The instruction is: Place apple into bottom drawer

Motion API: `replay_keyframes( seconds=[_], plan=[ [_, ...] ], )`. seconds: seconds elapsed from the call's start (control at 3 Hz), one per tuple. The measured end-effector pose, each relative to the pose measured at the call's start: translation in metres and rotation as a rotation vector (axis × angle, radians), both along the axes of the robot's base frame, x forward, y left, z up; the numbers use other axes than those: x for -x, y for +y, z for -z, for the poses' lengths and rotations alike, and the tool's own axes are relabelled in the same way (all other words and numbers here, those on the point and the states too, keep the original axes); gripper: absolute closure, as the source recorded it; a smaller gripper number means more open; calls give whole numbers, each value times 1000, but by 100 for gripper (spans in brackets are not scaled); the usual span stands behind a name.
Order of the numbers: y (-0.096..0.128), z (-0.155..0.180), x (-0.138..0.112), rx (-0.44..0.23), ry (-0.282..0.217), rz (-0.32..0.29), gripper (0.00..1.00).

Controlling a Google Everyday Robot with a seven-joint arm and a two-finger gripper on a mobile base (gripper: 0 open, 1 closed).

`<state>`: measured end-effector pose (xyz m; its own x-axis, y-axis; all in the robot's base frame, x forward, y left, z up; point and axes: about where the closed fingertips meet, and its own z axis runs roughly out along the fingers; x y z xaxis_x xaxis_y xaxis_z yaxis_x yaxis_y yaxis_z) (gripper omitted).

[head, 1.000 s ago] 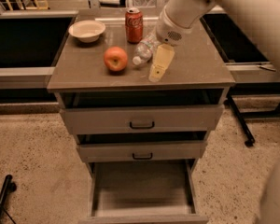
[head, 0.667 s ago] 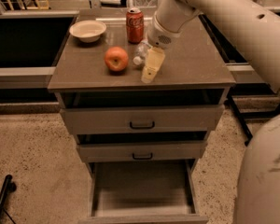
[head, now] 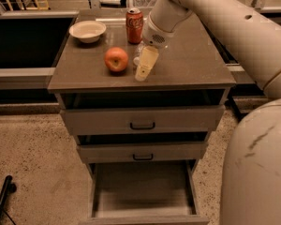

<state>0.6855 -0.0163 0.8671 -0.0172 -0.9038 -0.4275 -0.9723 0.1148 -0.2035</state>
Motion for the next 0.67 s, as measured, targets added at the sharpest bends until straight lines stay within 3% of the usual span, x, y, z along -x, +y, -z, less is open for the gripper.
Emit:
replay_keyframes(
  seconds=[0.33, 0.67],
  plan=[
    [34, 8, -36, -40, 21, -28, 0],
    [55, 4, -51, -86, 19, -59, 0]
  ],
)
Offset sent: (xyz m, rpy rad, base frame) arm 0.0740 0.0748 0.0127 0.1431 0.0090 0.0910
